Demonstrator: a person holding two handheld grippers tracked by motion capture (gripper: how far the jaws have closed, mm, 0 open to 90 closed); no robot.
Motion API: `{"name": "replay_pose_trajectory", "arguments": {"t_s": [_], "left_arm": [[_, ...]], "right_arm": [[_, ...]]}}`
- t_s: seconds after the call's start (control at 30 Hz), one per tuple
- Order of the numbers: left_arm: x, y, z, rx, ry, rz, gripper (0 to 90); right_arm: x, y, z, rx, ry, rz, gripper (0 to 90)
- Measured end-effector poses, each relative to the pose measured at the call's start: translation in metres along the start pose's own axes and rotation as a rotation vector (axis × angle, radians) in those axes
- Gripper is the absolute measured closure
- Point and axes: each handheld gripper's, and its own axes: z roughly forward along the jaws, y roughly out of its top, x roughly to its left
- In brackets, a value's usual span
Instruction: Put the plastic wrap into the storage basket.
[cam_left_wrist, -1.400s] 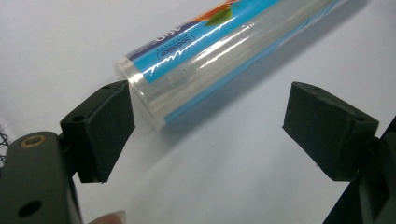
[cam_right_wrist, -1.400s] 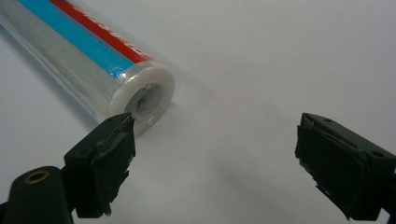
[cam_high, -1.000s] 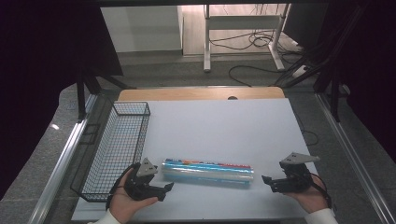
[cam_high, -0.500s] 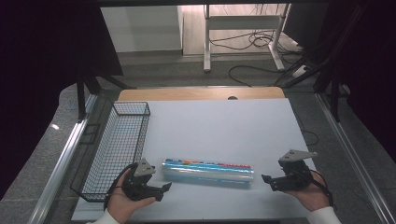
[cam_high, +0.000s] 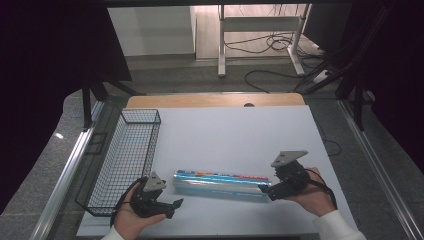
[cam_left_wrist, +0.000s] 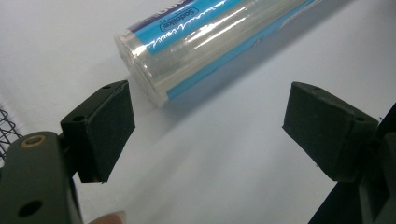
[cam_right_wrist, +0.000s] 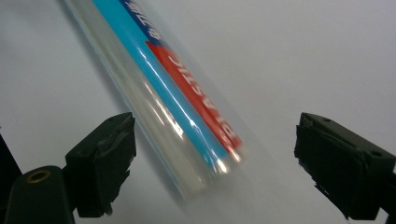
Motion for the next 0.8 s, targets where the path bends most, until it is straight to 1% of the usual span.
{"name": "replay_pose_trajectory", "arguments": {"t_s": [0.03,0.07,0.1,0.13,0.2,0.23,0.4,0.43,0.5,0.57,0.77,0.8], "left_arm": [[0.000,0.000,0.000,0.000,0.000,0.000,16.6],[0.000,0.000,0.000,0.001,0.000,0.000,16.6],[0.000,0.000,0.001,0.003,0.000,-0.001,16.6],[0.000,0.000,0.001,0.004,-0.001,-0.004,16.6],[0.001,0.000,0.001,0.007,0.002,-0.001,16.6],[0.000,0.000,0.001,0.007,0.000,-0.003,16.6],[0.000,0.000,0.001,0.008,0.002,-0.002,16.6],[0.000,-0.001,0.001,0.007,0.002,-0.004,16.6],[0.000,-0.001,0.001,0.008,0.002,-0.004,16.6],[0.001,-0.001,0.001,0.009,0.002,-0.003,16.6],[0.002,-0.001,0.003,0.014,0.002,-0.007,16.6],[0.002,-0.001,0.003,0.015,0.003,-0.007,16.6]], "right_arm": [[0.000,0.000,0.000,0.000,0.000,0.000,13.1],[0.002,0.006,0.005,0.007,0.012,-0.023,13.0],[0.003,0.008,0.007,0.009,0.016,-0.032,13.0],[0.005,0.012,0.011,0.023,0.020,-0.038,13.0],[0.007,0.018,0.016,0.028,0.032,-0.060,13.0],[0.007,0.020,0.018,0.031,0.035,-0.062,13.0],[0.013,0.033,0.030,0.058,0.059,-0.107,13.0],[0.014,0.035,0.032,0.062,0.065,-0.110,12.9],[0.015,0.040,0.038,0.075,0.089,-0.125,13.5],[0.017,0.044,0.043,0.088,0.101,-0.136,14.2],[0.021,0.054,0.063,0.150,0.164,-0.180,14.5],[0.022,0.055,0.066,0.163,0.169,-0.189,14.4]]}}
